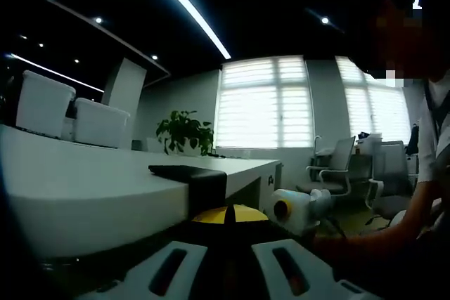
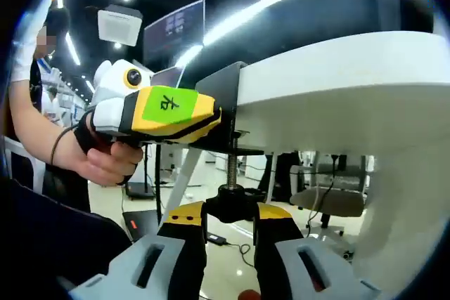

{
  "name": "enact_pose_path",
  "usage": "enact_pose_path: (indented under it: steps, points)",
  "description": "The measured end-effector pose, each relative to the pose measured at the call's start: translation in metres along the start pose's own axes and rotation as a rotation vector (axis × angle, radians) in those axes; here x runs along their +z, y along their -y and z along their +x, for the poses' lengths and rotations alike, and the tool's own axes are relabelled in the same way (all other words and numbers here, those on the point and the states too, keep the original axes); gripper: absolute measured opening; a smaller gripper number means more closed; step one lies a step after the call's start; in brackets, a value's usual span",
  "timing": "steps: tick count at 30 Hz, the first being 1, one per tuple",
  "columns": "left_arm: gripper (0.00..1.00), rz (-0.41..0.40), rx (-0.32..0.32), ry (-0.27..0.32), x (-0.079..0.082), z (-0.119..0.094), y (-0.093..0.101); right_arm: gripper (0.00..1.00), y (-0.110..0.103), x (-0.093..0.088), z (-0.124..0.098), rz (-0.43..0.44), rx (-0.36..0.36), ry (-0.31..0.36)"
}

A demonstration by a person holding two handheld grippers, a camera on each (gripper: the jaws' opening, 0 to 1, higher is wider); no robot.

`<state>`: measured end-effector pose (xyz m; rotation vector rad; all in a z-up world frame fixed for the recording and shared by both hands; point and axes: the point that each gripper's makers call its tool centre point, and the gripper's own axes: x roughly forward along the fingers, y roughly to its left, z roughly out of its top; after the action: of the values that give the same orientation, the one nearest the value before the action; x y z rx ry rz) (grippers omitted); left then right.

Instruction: Clamp the fixed fixture on the desktop, loosen the retaining clip, secure it to the edge of the desk, and tighten the retaining clip.

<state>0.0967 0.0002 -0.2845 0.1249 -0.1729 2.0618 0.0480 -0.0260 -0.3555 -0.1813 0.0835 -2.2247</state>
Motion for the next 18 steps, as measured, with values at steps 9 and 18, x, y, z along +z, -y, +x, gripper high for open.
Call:
enact_pose_path:
  steps: [9, 18]
  points:
    - [0.01, -0.006, -0.004, 0.018, 0.005, 0.001, 0.001, 0.25, -0.010, 0.003, -0.005, 0.003, -0.005, 0.040]
    - [0.01, 0.001, 0.001, 0.021, 0.009, 0.000, -0.001, 0.35, -0.012, 0.009, -0.027, 0.004, -0.206, 0.061]
